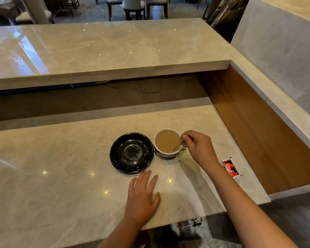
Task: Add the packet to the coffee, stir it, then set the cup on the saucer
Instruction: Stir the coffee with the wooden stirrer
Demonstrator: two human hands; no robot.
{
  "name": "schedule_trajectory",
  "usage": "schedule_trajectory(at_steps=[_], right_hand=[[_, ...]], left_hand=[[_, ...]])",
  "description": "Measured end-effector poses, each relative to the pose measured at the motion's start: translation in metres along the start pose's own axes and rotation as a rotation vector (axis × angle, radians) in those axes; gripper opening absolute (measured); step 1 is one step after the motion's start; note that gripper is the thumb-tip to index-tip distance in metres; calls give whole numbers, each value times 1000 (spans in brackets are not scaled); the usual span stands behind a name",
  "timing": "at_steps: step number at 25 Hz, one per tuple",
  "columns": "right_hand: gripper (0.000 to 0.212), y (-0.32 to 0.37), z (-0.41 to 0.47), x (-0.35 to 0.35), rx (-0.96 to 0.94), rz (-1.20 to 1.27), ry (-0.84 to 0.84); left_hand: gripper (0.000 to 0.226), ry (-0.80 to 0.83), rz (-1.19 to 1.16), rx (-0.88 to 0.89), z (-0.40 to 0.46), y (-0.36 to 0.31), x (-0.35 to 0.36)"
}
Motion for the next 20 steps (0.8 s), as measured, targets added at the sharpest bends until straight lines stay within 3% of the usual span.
schedule_trajectory(at_steps=[5, 10, 16, 20], right_hand=[[22, -10, -5, 13, 153, 277, -166], [20, -14, -6, 13, 176, 233, -340], [19, -10, -7, -6, 48, -34, -239], [20, -2, -7, -10, 23, -79, -147]], left_hand=[[54, 7, 3, -5, 0, 1, 2], [53, 1, 0, -4, 1, 1, 1], [54, 5, 1, -4, 1, 1, 1], [54, 15, -4, -8, 0, 1, 2]])
Point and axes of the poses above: each hand's wrist, its own z-axis towards the middle knuckle, its own x-axis out of the palm, y = z × x, the point moved 8 cm from there along z, towards the middle knuckle, and after that the axes turned 14 degrees about -x, right-handed, at the moved point
